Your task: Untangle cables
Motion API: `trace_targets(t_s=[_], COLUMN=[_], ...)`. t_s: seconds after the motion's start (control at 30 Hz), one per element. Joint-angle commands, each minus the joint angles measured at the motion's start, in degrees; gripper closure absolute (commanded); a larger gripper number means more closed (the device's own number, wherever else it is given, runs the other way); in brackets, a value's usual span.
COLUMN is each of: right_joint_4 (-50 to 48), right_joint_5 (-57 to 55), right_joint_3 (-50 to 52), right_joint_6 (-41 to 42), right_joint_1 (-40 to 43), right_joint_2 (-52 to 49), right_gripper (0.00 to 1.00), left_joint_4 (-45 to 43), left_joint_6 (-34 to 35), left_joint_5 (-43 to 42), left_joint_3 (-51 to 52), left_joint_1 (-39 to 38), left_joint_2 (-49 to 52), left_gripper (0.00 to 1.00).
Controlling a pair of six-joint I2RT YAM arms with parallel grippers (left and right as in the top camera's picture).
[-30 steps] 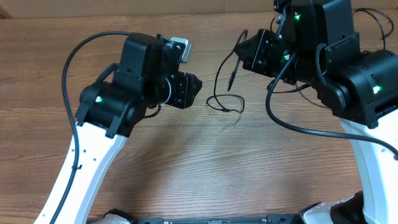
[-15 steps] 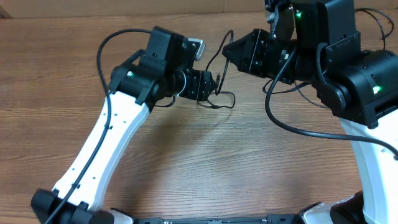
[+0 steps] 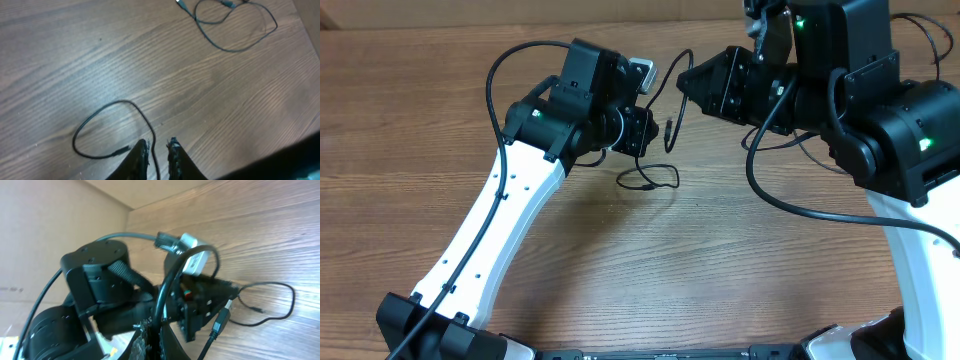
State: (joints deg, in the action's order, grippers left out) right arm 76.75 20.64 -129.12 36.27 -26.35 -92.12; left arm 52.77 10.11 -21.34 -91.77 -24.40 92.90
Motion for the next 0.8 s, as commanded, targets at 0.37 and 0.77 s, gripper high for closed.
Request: trace_targets(t_s=[0.37, 0.77], right_joint_4=[-2.5, -2.6], right_joint_5=[-4.8, -6.8], right_joint_3=[-1.6, -1.4], right_joint_6=[-0.1, -0.1], right_joint_1=[-0.3, -0.3], right_joint_2=[1.4, 1.3], right_gripper=[0.96, 0.96], left_joint_4=[8.5, 15.5], left_joint_6=[0.9, 7.0], left_joint_5=[-0.8, 9.9], left_joint_3=[-12.0, -14.1], left_joint_1=[-0.3, -0.3], left_joint_2=[-8.9, -10.3], left_gripper=[0.96, 0.91])
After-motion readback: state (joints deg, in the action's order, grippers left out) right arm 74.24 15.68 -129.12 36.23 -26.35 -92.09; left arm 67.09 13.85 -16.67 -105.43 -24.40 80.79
